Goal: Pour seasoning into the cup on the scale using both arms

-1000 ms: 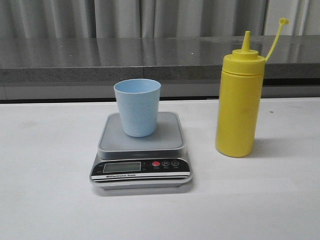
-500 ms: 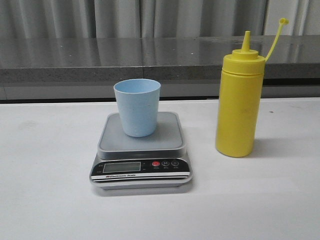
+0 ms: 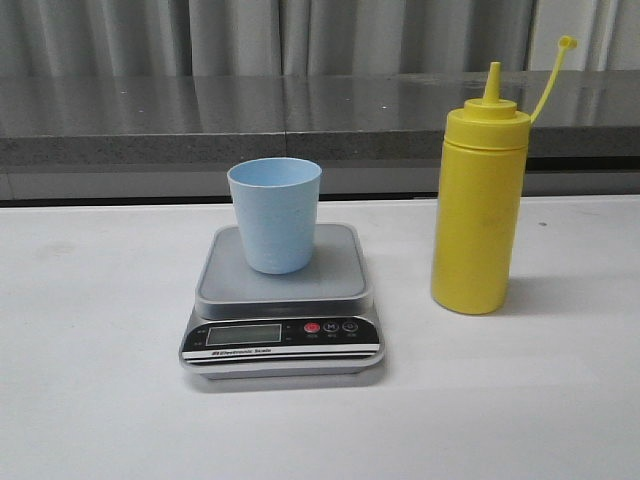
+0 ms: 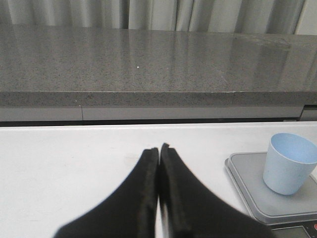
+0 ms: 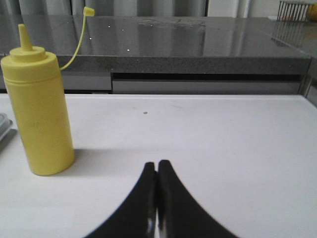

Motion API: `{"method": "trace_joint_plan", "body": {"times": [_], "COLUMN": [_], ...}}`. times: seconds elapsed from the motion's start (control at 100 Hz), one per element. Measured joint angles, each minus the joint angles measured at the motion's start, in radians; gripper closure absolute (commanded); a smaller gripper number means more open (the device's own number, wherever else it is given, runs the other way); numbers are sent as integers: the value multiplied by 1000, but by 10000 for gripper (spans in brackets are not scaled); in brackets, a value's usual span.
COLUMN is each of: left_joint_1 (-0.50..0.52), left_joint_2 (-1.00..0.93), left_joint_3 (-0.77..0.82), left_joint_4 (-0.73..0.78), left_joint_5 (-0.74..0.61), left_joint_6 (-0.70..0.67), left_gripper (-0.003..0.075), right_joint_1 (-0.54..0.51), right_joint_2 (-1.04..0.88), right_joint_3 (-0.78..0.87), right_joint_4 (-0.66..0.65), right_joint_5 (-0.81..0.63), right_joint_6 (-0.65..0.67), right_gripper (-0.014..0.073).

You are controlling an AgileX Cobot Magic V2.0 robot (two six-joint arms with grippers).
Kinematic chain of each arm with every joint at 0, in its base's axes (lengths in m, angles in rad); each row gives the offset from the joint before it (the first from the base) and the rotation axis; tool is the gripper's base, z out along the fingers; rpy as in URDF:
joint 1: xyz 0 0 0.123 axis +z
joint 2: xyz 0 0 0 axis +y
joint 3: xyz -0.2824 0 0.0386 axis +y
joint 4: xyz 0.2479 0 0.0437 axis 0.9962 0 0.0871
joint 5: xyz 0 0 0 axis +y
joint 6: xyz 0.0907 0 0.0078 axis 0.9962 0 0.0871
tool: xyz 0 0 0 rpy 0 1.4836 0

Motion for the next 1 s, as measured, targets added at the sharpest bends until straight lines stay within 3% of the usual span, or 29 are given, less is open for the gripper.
{"method": "trace_joint_plan", "body": {"times": [0.16, 0.47, 0.73, 1.0], "left_joint_1": [0, 0, 0, 0], "left_joint_2": [0, 0, 0, 0], "left_joint_3": [0, 0, 0, 0], "left_joint_4": [0, 0, 0, 0], "left_joint_5": [0, 0, 0, 0], "left_joint_6": [0, 0, 0, 0], "left_gripper": [740, 740, 740, 740], "right_joint_1": [0, 0, 0, 0], "right_joint_2": [0, 0, 0, 152], "right_joint_3": [0, 0, -5, -195], "right_joint_4": [-95, -112, -114, -114], "right_joint_5": [0, -4, -170, -166], "right_joint_6": [-21, -24, -22, 74], "right_gripper": [660, 660, 660, 660]}}
